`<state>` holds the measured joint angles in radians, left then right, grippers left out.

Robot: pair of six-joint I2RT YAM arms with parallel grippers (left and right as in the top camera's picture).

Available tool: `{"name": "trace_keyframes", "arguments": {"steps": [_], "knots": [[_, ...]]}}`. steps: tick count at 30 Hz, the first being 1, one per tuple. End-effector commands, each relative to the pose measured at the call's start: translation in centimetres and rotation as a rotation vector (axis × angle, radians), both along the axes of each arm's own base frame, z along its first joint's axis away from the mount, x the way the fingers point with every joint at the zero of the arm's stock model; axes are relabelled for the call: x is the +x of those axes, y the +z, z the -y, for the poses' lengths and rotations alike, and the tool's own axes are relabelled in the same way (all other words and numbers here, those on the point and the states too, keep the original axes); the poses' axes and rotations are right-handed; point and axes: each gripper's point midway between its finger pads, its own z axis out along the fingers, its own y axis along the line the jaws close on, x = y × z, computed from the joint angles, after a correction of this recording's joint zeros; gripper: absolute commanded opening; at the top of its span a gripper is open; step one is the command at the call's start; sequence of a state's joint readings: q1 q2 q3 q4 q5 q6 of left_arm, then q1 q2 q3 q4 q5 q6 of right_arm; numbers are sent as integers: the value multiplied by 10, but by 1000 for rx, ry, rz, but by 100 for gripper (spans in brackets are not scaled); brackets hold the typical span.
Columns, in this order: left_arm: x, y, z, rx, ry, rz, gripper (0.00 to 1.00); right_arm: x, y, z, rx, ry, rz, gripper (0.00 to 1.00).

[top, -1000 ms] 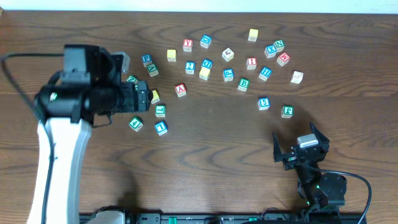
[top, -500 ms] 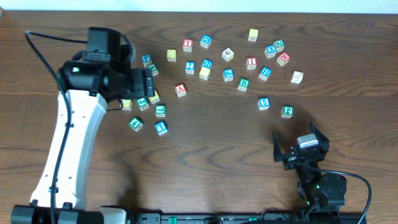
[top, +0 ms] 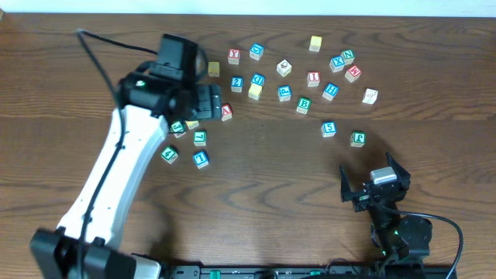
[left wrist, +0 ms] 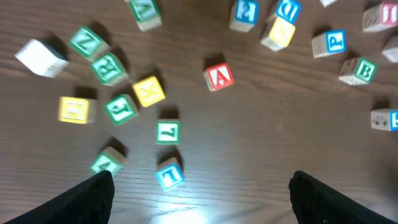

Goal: Spell out AI2
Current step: 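Move the left gripper over the red-lettered A block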

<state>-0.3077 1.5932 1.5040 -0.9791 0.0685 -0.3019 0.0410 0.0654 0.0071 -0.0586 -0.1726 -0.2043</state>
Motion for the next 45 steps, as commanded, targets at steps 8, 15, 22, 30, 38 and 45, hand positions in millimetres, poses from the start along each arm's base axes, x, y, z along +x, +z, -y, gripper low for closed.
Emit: {"name": "trace_keyframes", "arguments": {"steps": [8, 15, 22, 30, 38, 45], "knots": [[17, -32, 44, -10, 5, -33, 81, -1, -1, -4, -8, 21, -3, 99], [45, -39, 38, 20, 102, 44, 74, -1, -1, -4, -8, 21, -3, 99], [60, -39, 40, 23, 132, 16, 71, -1, -1, -4, -8, 21, -3, 99], [70, -45, 42, 83, 114, -89, 71, -1, -1, -4, -8, 21, -3, 99], [67, -80, 38, 131, 147, -178, 69, -1, -1, -4, -8, 21, -3, 99], [65, -95, 18, 172, 248, -219, 60, -1, -1, -4, -8, 21, -3, 99]]}}
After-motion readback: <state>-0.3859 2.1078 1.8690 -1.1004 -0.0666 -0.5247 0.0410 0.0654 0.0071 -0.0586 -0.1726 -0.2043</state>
